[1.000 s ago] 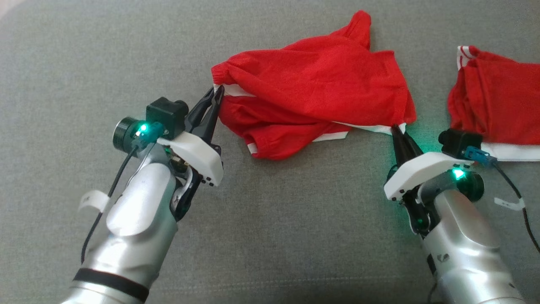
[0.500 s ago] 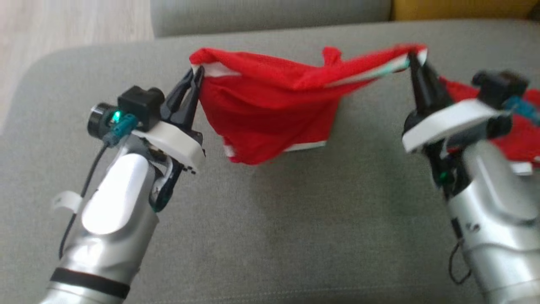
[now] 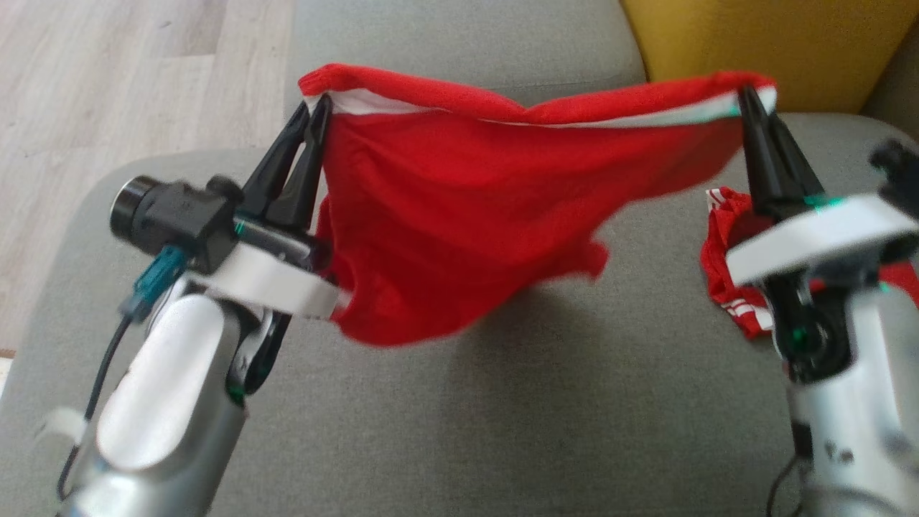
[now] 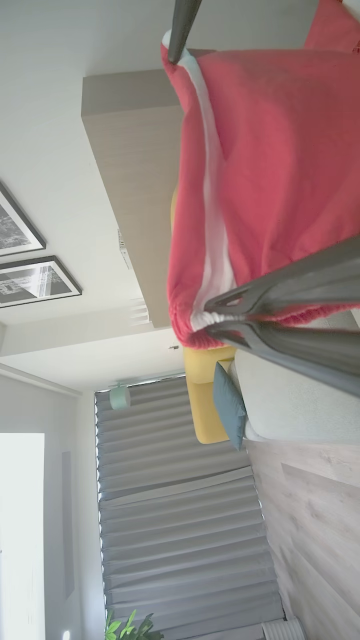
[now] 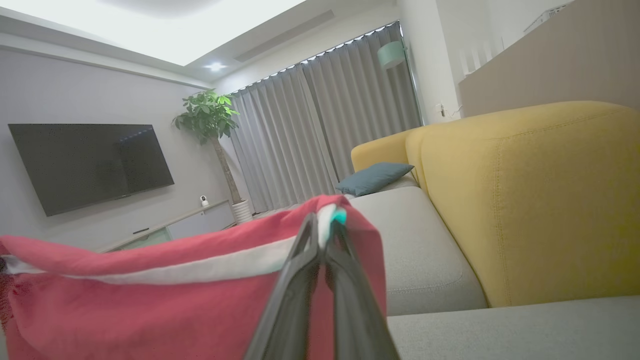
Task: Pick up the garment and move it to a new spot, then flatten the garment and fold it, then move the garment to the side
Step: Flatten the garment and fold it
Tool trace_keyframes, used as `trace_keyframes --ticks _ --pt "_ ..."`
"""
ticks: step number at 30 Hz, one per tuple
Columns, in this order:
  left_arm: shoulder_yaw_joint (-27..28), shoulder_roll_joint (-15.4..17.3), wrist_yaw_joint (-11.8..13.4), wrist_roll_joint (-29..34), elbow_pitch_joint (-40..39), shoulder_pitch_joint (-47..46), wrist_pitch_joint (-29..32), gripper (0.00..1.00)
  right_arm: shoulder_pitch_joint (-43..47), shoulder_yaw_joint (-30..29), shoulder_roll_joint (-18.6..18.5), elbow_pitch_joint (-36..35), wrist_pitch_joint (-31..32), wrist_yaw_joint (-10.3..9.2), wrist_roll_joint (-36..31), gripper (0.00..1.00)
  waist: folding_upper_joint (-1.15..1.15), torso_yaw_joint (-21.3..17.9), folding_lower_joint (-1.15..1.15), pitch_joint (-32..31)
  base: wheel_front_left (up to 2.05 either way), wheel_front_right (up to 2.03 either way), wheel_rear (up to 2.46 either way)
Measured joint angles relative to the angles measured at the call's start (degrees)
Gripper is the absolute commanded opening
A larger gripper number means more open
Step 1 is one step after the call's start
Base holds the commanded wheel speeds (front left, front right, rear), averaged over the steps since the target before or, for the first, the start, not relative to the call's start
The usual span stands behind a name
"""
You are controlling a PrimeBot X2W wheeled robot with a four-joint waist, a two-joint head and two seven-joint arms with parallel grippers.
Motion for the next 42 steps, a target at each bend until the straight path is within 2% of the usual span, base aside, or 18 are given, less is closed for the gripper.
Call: trace_keyframes --ticks 4,9,12,15,18,22,23,24,29,34,38,42 --pt "0.2 1.7 1.2 0.0 -6.8 2.9 1.5 0.0 5.8 -3.7 2.6 -8.3 4.7 0.0 -1.5 0.0 0.0 0.6 0.0 -0.3 0.0 0.0 0.0" --pt "1.0 3.1 1.8 0.0 -13.4 2.4 5.4 0.0 7.4 -4.4 3.4 -16.2 9.7 0.0 -2.8 0.0 0.0 0.8 0.0 0.9 0.0 0.0 0.0" --pt "0.9 4.0 0.8 0.0 -13.1 0.0 8.2 0.0 5.7 -4.3 3.6 -16.9 11.1 0.0 -3.3 0.0 0.0 0.8 0.0 2.6 0.0 0.0 0.0" --pt "0.7 4.0 -1.2 -0.7 -10.3 -6.1 11.4 0.0 -0.9 -4.2 3.6 -14.5 12.1 0.0 -3.3 0.0 0.0 0.6 0.0 5.4 0.0 0.0 0.0" --pt "0.6 3.5 -2.6 -1.0 -4.8 -15.8 12.3 0.0 -12.4 -4.8 3.6 -8.3 12.4 0.0 -3.5 0.0 0.0 0.4 0.0 9.3 0.0 0.0 0.0" --pt "1.8 2.3 -3.6 -0.6 6.0 -30.8 10.3 0.0 -30.0 -4.5 2.7 2.9 10.1 0.0 -8.0 0.0 0.0 0.4 0.0 15.5 0.0 0.0 0.0" --pt "3.1 1.5 -3.5 -0.5 11.9 -37.2 8.3 0.0 -37.8 -4.2 2.2 9.5 7.1 0.0 -9.4 0.0 0.0 0.4 0.0 18.6 0.0 0.0 0.0" --pt "4.0 0.9 -3.5 -0.5 14.7 -40.0 7.2 0.0 -41.3 -4.3 2.2 12.8 5.5 0.0 -9.8 0.0 0.0 0.4 0.0 20.0 0.0 0.0 0.0" --pt "5.8 -2.2 -4.0 -1.9 26.4 -50.1 1.9 0.0 -53.2 -2.3 1.4 27.7 -3.0 0.01 -11.8 0.0 0.0 0.6 0.0 26.7 0.0 0.0 0.0" --pt "6.7 -6.4 -4.6 -3.0 32.9 -50.4 0.2 0.0 -54.8 -3.8 1.7 40.4 -10.9 0.01 -11.7 0.0 -0.01 1.2 0.01 31.4 0.0 0.0 0.0" --pt "7.3 -8.3 -5.1 -2.2 29.1 -44.9 -0.1 0.0 -53.4 -4.1 2.2 48.4 -14.0 0.01 -9.7 0.0 -0.01 2.1 0.01 33.2 0.0 0.0 0.0" --pt "6.4 -9.1 -5.5 -0.5 26.8 -35.8 -0.1 0.0 -49.2 -0.7 2.2 54.0 -15.0 0.01 -9.1 0.0 -0.01 2.8 0.01 32.5 0.0 0.0 0.0"
